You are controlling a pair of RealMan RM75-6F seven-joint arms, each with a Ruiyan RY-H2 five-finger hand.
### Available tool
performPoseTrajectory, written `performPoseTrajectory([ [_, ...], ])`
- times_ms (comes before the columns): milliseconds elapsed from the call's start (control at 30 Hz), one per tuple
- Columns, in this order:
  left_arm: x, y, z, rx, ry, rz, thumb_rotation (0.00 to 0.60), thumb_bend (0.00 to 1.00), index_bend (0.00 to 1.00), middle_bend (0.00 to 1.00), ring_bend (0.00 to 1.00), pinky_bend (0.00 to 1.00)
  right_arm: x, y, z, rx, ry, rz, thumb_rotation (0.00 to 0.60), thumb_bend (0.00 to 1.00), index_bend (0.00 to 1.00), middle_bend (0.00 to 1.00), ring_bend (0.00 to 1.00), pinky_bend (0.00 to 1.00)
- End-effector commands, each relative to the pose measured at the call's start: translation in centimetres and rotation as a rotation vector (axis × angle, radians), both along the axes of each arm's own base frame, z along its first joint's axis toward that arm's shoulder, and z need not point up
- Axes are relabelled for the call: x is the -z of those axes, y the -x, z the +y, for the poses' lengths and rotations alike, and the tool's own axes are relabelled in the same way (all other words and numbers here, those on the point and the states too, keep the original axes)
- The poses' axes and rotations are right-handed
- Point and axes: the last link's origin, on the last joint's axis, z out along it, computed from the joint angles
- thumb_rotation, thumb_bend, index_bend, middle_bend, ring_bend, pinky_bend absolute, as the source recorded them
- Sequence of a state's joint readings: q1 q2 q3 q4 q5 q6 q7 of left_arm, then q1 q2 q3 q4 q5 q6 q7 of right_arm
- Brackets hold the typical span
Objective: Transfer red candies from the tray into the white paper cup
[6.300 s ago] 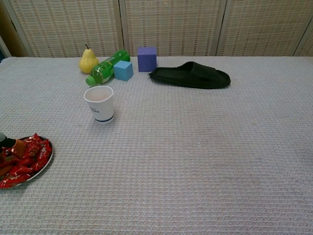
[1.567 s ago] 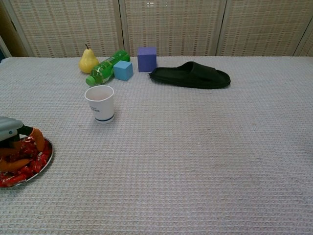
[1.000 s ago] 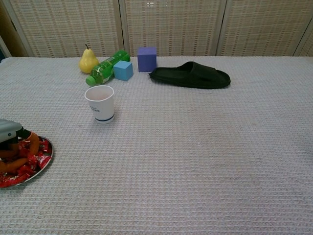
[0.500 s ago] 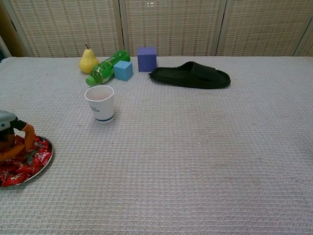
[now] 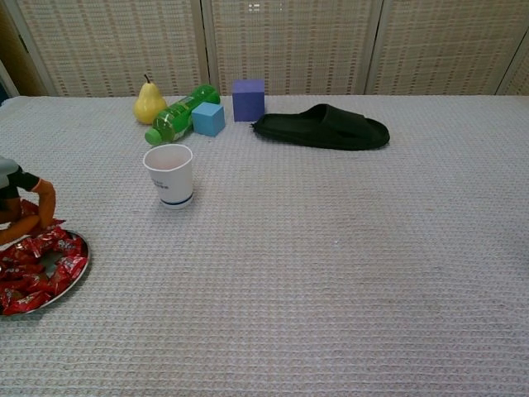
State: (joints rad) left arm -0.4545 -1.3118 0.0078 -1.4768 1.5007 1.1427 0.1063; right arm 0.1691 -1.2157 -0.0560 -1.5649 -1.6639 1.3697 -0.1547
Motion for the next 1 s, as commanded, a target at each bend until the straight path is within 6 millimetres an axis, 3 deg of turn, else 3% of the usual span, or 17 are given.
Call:
performPoseTrajectory([
  [33,-1.3,-2.2,1.4,0.052,-0.036,-0.010,0.600,0.59,0.55,1.00,1.00,1.00,0.0,0.0,-0.1,0.003,0.001,0.000,0.600,0.00,0.00,0.00,0.00,0.00],
  [233,-2.0,-6.9,4.4,0.133,-0.056,-0.033,0.600,0.59,0.55,1.00,1.00,1.00,0.1,0.2,-0.5,0.017,0.006,0.004,0.600,0.00,0.00,0.00,0.00,0.00],
  [500,0.5,-12.4,7.4,0.199,-0.001,-0.011,0.600,0.59,0.55,1.00,1.00,1.00,0.1,0.6,-1.0,0.044,0.013,0.010,0.600,0.00,0.00,0.00,0.00,0.00],
  [667,2.4,-13.8,8.4,0.211,0.020,0.020,0.600,0.60,0.55,1.00,1.00,1.00,0.0,0.8,-1.1,0.055,0.018,0.012,0.600,0.00,0.00,0.00,0.00,0.00],
  [1000,3.5,-13.9,10.8,0.171,0.019,0.034,0.600,0.59,0.55,1.00,1.00,1.00,-0.4,0.9,-1.2,0.072,0.038,0.012,0.600,0.00,0.00,0.00,0.00,0.00],
])
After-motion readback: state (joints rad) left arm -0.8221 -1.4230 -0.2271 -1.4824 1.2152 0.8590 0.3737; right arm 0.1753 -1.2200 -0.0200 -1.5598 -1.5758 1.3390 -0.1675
